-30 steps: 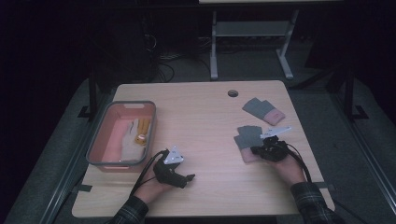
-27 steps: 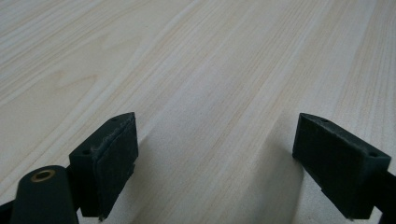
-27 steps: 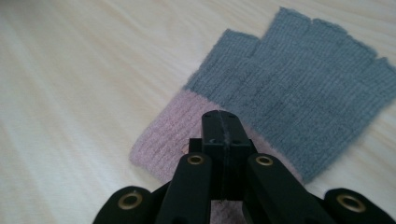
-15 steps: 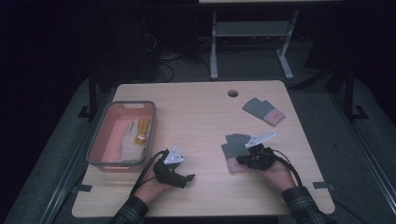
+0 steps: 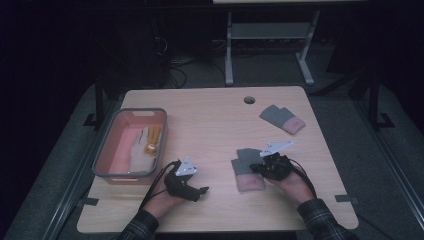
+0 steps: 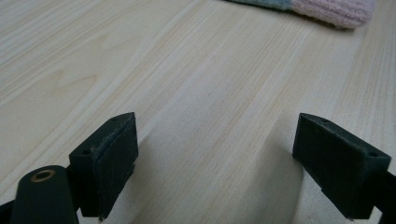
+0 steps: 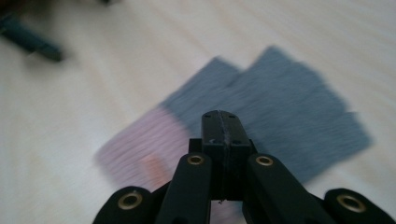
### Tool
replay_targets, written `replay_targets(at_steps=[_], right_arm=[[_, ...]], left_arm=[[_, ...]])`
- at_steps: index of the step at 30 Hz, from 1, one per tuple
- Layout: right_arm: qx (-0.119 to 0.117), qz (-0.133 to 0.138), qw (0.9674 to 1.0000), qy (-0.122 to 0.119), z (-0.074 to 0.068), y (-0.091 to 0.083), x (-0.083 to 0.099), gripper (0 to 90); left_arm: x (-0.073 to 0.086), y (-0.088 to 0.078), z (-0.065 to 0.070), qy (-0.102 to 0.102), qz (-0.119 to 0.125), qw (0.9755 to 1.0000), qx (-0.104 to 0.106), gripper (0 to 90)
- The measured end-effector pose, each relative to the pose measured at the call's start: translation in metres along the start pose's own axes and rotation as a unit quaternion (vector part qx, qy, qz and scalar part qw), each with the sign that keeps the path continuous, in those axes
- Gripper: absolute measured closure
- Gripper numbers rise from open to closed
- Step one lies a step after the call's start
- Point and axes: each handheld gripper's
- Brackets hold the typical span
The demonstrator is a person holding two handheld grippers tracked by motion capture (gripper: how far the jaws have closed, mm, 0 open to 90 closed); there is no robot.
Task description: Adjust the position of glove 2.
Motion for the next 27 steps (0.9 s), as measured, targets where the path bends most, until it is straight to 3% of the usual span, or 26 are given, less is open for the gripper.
replay_targets(at_steps=[3, 6, 7, 10, 21, 25, 27], right_arm=[[0.009, -0.01, 0.9998, 0.011, 0.015, 0.01, 0.001, 90.0], [0.01, -0.024, 0.9997, 0.003, 0.016, 0.018, 0.005, 90.0], [0.005, -0.02, 0.9997, 0.013, 0.015, 0.019, 0.005, 90.0], [0.002, -0.024, 0.9997, 0.001, 0.008, 0.021, 0.004, 90.0], [-0.024, -0.031, 0.9987, -0.03, -0.039, 0.046, -0.012, 90.0], [-0.029, -0.03, 0.9985, -0.035, -0.042, 0.048, -0.014, 90.0], [-0.028, -0.022, 0.9989, -0.032, -0.035, 0.042, -0.015, 90.0]], left_arm=[[0.0, 0.0, 0.0, 0.0, 0.0, 1.0, 0.0, 13.5], [0.0, 0.0, 0.0, 0.0, 0.0, 1.0, 0.0, 13.5], [0.0, 0.0, 0.0, 0.0, 0.0, 1.0, 0.0, 13.5], [0.0, 0.0, 0.0, 0.0, 0.0, 1.0, 0.0, 13.5], [0.0, 0.0, 0.0, 0.0, -0.001, 1.0, 0.0, 13.5], [0.0, 0.0, 0.0, 0.001, -0.001, 1.0, 0.001, 13.5], [0.0, 0.0, 0.0, 0.001, 0.0, 1.0, 0.001, 13.5]])
Point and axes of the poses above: each handheld gripper's, and its own axes: y roughly forward along the jaws, x roughly out of its underside, z roughly to its right, and after that the axes turned 9 degrees about z, right-handed
